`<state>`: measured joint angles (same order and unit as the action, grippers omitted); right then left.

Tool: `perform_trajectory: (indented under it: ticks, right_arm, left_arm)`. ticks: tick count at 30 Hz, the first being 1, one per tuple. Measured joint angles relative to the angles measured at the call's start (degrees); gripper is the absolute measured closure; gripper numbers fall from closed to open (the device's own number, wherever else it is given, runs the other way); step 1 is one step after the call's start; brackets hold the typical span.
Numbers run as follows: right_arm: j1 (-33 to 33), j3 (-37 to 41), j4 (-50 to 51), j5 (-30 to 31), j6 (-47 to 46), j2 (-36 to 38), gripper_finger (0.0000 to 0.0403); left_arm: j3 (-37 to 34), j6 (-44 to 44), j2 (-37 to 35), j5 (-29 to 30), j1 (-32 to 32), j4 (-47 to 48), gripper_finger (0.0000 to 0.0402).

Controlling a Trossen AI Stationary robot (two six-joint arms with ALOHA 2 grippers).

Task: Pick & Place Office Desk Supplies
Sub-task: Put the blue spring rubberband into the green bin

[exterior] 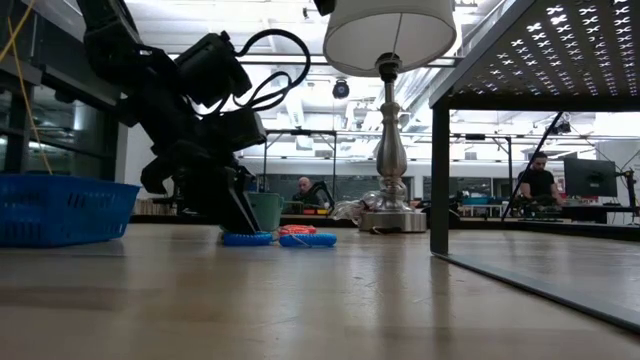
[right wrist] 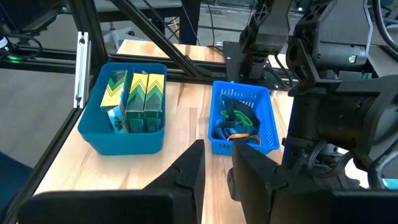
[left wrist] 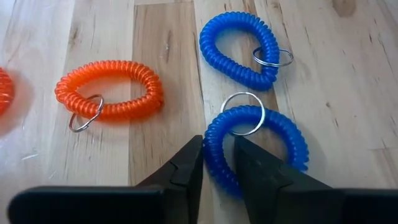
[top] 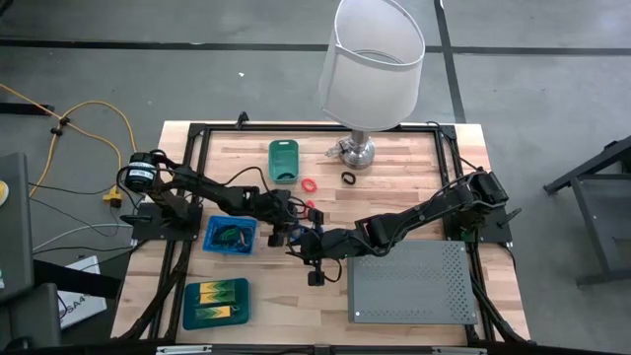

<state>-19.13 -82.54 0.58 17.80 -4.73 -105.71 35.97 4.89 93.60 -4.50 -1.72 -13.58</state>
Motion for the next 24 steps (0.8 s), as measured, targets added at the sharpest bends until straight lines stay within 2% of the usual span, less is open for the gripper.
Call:
perform_trajectory:
  ticks: [8, 18, 24]
  right_arm:
    - [0.0, 0.0, 0.0, 0.0, 0.0, 0.0, 0.0334]
    - [0.0, 0.0, 0.0, 0.0, 0.0, 0.0, 0.0334]
    - [0.0, 0.0, 0.0, 0.0, 0.0, 0.0, 0.0334]
  left_arm:
    - [0.0, 0.7, 0.0, 0.1, 0.0, -0.1, 0.0372]
    - [0.0, -0.2, -0.7, -0.2, 0.0, 0.0, 0.0378]
    - [0.0, 1.2, -6.7, -1.9, -1.4, -0.1, 0.0379]
